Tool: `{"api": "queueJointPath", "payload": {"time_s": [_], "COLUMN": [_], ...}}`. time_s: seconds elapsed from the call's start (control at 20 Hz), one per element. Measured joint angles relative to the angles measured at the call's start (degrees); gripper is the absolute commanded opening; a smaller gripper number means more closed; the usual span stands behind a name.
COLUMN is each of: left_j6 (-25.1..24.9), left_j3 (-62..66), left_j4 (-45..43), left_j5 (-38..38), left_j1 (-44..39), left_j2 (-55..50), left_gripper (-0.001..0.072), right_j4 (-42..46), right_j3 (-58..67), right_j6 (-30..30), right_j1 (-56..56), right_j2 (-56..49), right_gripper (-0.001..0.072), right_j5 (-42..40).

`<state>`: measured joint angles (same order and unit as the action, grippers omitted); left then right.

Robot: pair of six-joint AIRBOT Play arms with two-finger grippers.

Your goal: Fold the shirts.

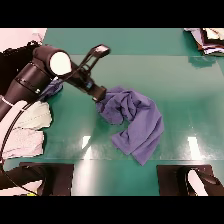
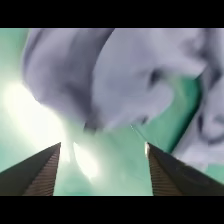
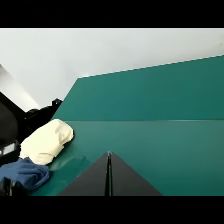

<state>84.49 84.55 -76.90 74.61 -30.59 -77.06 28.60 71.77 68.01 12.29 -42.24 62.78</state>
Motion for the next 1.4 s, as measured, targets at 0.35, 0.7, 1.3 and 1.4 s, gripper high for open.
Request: {"api": "queueJointPath", "payload": {"time_s": [0.35,0.7,1.3,1.4], "left_j6": [0.5,-6.3,-12.3,-12.4], "left_j3": [-14.0,-14.5,-3.8,-2.1], "left_j4": [6.5,19.1,23.4,22.8], "left_j5": [-12.8,-22.6,-22.3,-21.6], "left_j1": [7.0,14.6,12.0,12.1], "left_j2": [-0.4,-10.3,-24.0,-24.4], "left_gripper": [0.0601,0.0601,0.0085,0.0024], "right_j4": [0.1,1.4,7.2,14.1], "right_j3": [0.0,0.0,0.0,-0.4], "right_j6": [0.0,0.0,2.3,5.1], "right_j1": [0.0,0.0,0.0,0.0], "right_j2": [-0.2,-0.5,-7.6,-8.5], "right_gripper": [0.0015,0.0015,0.0015,0.0015], "right_j5": [1.4,4.6,11.2,13.7]}}
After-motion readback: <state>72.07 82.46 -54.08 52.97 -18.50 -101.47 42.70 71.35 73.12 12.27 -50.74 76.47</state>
